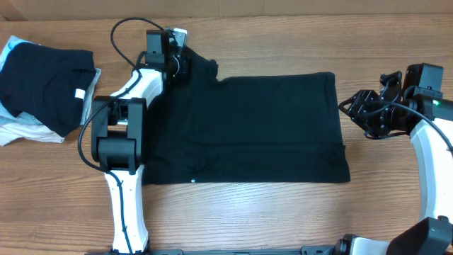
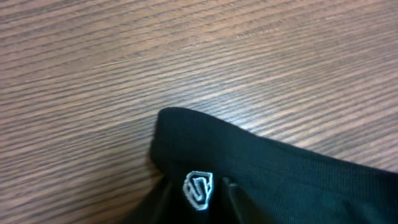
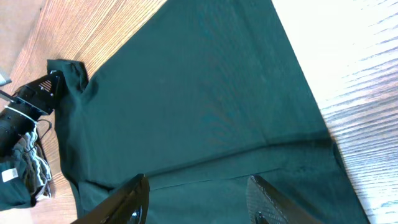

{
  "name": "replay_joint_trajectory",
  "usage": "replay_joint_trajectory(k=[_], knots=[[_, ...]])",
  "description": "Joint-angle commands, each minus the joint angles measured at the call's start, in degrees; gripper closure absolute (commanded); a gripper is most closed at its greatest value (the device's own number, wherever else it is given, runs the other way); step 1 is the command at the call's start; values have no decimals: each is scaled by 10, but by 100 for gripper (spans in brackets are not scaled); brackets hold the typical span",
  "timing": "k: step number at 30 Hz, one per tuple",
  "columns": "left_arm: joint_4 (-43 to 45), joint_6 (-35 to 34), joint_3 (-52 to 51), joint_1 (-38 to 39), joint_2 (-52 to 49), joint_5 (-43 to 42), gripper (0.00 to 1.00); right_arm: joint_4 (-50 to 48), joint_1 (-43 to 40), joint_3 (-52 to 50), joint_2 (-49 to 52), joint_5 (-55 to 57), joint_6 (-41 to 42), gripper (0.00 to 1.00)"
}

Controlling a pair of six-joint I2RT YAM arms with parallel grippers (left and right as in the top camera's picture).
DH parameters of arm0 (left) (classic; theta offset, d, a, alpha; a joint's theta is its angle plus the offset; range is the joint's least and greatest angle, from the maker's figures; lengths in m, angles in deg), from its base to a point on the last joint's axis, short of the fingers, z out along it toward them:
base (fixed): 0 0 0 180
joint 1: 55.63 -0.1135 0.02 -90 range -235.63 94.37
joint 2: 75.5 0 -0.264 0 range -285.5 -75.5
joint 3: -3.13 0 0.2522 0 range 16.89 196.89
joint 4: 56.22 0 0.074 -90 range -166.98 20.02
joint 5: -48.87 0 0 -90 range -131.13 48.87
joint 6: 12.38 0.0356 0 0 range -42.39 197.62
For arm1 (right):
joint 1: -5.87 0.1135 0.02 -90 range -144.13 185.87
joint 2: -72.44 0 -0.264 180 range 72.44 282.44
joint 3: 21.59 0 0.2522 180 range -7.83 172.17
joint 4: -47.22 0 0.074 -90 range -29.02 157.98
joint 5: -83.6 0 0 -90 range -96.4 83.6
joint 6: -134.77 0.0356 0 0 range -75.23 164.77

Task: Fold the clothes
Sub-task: 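Grasp the top-right shoulder with the right gripper, both holding top edge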

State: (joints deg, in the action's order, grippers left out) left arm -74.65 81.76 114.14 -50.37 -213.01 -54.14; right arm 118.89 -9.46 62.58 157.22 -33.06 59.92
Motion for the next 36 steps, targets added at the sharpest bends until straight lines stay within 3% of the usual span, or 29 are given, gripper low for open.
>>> replay_joint_trajectory(k=[1,8,12,19,29,36], knots=[[-11,-6,13,-3,-19,-11,78,-4,2,9,1,16,-2,46],[-93,-15,40,-23,24,-21,96,-37,3,9,11,63,-3,55],[-156,-12,41,-26,71,-20,96,-85,3,9,59,75,-5,55],[-252,-12,41,-25,134,-21,96,-255,4,9,180,88,-6,50],[-390,-16,41,-18,186,-21,96,-484,47,9,314,65,-6,37],[-432,-16,41,-11,192,-21,96,-560,74,9,354,119,0,44]])
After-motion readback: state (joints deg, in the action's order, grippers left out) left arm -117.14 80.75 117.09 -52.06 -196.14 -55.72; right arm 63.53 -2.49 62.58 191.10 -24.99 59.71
